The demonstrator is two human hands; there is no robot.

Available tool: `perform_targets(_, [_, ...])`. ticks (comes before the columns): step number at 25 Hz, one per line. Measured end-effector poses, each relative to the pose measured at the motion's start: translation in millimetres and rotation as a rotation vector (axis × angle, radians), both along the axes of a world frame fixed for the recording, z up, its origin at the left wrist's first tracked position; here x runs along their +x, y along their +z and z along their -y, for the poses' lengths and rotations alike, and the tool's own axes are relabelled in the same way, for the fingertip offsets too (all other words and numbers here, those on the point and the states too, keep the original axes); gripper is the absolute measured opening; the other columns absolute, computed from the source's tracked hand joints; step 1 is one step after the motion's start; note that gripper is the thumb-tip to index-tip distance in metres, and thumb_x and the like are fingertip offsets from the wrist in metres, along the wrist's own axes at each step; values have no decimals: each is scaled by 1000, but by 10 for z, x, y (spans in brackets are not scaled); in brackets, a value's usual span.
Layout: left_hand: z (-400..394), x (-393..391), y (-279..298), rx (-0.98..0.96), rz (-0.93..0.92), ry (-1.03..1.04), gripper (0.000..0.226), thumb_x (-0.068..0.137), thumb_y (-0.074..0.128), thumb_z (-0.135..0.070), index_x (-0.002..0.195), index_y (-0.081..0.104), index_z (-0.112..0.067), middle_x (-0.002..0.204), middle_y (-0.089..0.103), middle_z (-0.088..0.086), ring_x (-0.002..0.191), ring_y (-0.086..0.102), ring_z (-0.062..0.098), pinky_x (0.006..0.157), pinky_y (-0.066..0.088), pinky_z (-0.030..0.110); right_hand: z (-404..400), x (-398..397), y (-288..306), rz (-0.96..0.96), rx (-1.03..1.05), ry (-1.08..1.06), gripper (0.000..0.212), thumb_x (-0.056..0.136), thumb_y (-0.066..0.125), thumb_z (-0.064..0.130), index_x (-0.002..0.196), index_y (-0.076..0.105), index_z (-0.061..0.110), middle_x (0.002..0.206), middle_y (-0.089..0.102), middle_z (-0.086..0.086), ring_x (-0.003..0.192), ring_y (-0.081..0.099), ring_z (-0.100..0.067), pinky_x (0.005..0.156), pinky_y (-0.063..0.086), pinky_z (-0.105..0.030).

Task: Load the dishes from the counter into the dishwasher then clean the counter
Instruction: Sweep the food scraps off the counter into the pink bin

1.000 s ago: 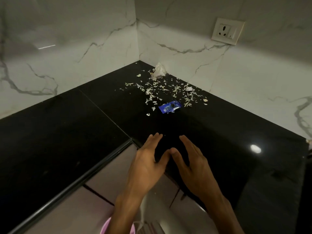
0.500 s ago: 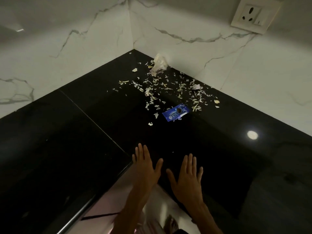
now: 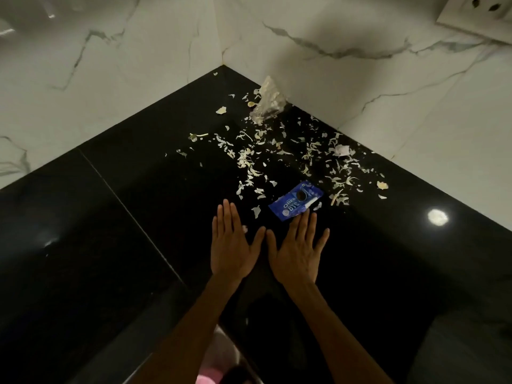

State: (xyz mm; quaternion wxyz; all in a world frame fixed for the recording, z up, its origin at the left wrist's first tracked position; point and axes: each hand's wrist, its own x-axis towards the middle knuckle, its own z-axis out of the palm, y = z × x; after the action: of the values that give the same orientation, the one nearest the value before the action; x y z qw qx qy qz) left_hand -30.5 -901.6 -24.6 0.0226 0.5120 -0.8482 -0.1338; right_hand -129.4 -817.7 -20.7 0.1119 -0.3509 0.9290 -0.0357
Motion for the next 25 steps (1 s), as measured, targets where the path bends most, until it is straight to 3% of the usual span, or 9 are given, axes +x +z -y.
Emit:
perform_targets(6, [655,-487,-31,0,-10,-22,96,90,19,-75,154,-7,-8,163,-13,10,149,-14,20,118,-11,33,668,-413,-58,9,-70,5,78,96,5,60,154,2,8,163,-2,-13,149,-15,-28,118,-7,-58])
perform_targets(9, [704,-526,-13,1,-21,-34,97,90,17,-75,154,-7,-7,163,-13,10,149,-14,20,119,-11,33,470,-506,6,80,-238,105,74,98,21,59,155,7,14,163,2,-5,150,-8,-20,120,-8,-47])
perform_targets(11, [695,-499,-13,2,-58,-62,96,90,15,-76,154,-8,-9,162,-13,9,149,-14,19,119,-10,33,76,-751,67,82,-452,8,69,97,40,53,154,18,19,162,11,-1,150,3,-18,121,-2,-44])
perform_targets(13, [720,-516,-27,4,-98,-135,96,89,14,-78,154,-8,-11,163,-13,6,149,-13,17,120,-7,34,-329,-1250,51,9,-536,-239,71,92,47,57,148,29,16,157,27,-9,146,21,-27,119,14,-55])
perform_targets(16, [785,-604,-60,-7,-112,-220,97,88,14,-80,155,-7,-12,163,-10,5,150,-11,16,120,-5,33,-414,-2001,11,38,-349,-437,95,86,25,78,149,23,7,156,27,-17,144,23,-34,117,19,-59])
perform_targets(19, [829,-656,-58,-13,-110,-214,98,88,14,-80,155,-6,-12,164,-9,4,149,-11,14,119,-7,30,12,-2277,-52,35,-225,-243,95,89,11,76,155,10,8,163,9,-12,150,5,-24,122,3,-48])
perform_targets(22, [849,-691,-42,-17,-127,-204,97,89,16,-79,155,-6,-12,163,-10,4,147,-15,10,117,-10,28,379,-2154,-45,81,-267,3,86,92,13,71,155,11,11,163,9,-9,150,6,-20,121,-1,-42])
perform_targets(23, [856,-701,-37,-15,-131,-204,96,89,17,-79,155,-6,-12,163,-10,4,146,-16,10,117,-11,28,434,-2108,-14,152,-311,82,81,95,18,67,155,14,14,162,14,-8,149,12,-20,120,5,-41])
perform_targets(25, [864,-714,-32,-16,-132,-207,96,89,18,-78,155,-5,-12,163,-10,4,146,-16,10,117,-12,28,485,-2139,124,416,-522,49,63,101,33,54,153,25,21,152,36,-11,133,43,-22,109,39,-38])
